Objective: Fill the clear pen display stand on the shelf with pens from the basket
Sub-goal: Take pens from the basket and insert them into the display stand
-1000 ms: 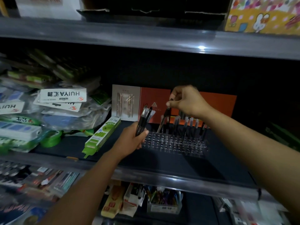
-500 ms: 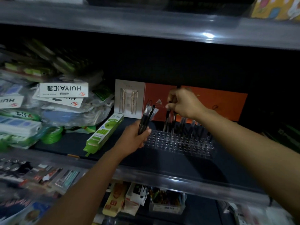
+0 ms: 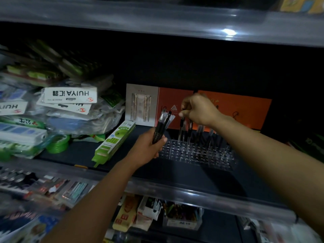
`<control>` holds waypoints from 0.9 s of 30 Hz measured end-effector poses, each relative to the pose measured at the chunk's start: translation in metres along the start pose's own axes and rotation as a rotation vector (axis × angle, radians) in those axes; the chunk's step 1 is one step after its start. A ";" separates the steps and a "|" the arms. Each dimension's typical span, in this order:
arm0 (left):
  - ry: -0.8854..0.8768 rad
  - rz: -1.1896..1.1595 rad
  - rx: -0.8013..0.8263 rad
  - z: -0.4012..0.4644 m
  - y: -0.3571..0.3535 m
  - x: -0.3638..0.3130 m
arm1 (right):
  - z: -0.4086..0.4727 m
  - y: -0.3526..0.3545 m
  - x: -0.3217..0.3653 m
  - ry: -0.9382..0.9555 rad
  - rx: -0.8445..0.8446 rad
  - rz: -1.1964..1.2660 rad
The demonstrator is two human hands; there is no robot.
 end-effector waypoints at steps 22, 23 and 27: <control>-0.005 -0.003 0.002 -0.004 -0.003 -0.008 | -0.006 -0.012 -0.004 0.065 0.027 -0.124; -0.007 -0.003 0.002 -0.004 -0.004 -0.008 | -0.006 -0.014 -0.004 0.073 0.021 -0.132; -0.013 0.006 0.007 -0.005 -0.004 -0.006 | -0.005 -0.019 -0.002 0.085 -0.006 -0.176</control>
Point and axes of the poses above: each hand's wrist, its own z-axis towards the middle knuckle, its own y-axis out of the back of the hand, x = y × z, the point moved 3 cm from there along z, towards the middle knuckle, and after that the axes turned 15 degrees about -x, right-handed, at the moved point
